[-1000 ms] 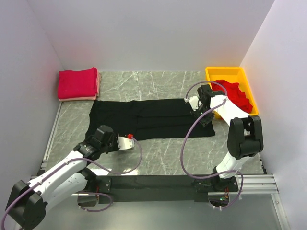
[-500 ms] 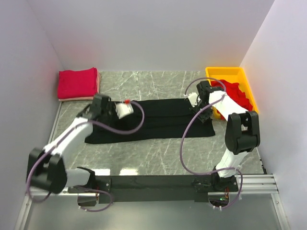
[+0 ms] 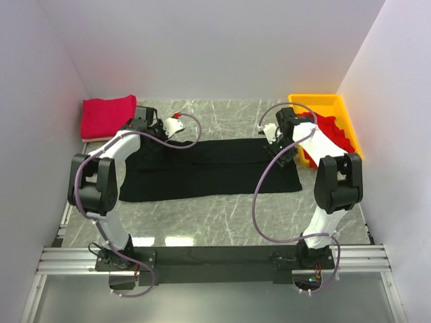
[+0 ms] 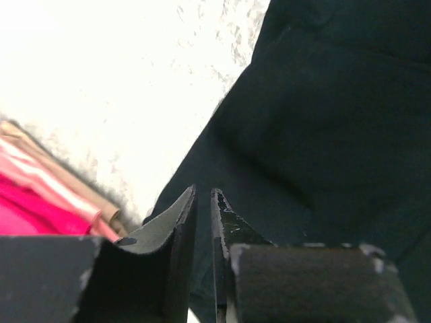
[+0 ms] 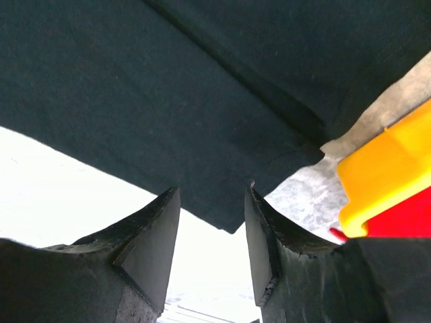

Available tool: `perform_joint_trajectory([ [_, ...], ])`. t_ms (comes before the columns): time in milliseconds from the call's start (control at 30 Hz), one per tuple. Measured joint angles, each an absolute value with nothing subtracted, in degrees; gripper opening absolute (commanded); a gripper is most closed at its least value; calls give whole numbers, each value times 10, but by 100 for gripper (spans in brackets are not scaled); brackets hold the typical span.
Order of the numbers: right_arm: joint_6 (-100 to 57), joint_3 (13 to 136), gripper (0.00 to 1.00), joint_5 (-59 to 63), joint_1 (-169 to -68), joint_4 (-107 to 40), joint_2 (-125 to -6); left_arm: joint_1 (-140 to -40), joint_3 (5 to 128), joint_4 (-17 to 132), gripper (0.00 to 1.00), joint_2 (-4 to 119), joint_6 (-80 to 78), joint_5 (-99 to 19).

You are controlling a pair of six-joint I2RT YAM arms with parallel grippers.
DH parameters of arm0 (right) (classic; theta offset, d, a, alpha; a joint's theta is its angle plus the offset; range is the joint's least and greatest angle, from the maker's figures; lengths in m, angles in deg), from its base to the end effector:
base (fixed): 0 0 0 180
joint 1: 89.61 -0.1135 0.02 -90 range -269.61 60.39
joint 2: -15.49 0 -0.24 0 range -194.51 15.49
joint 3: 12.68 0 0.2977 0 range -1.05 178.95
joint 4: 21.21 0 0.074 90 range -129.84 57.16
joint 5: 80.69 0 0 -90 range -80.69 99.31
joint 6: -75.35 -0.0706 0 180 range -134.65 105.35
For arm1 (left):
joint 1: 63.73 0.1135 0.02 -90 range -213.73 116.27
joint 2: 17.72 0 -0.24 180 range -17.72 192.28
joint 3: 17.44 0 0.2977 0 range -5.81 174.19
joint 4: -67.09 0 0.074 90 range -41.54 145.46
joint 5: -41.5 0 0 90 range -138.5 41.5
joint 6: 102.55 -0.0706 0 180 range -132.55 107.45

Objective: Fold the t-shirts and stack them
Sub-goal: Fold the tshirt

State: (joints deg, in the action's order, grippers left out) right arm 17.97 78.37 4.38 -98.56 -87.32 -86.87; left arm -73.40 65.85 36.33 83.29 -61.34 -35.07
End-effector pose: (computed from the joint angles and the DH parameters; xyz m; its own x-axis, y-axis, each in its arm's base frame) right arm 0.3890 0.0674 0.1487 -0.7185 -0.6568 -0.2287 -0.6658 0.7446 -0.0468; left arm 0.4349 -0.0907 0.1517 -0.2492 0.7847 -0.5675 0.7629 0.5200 0.3841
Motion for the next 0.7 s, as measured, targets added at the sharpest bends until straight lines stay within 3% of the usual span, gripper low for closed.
perform_joint_trajectory([
  [300,168,802,48,37,-986,-875,-909,-702,706,393,38,898,-583,-351],
  [433,164,806,45,35,-986,-879,-912,-683,773,351,55,913,-547,-316],
  [600,152,827,31,16,-986,-893,-919,-661,802,289,62,894,-500,-289],
  [700,144,843,13,-1,-986,-898,-935,-663,772,268,61,874,-464,-291],
])
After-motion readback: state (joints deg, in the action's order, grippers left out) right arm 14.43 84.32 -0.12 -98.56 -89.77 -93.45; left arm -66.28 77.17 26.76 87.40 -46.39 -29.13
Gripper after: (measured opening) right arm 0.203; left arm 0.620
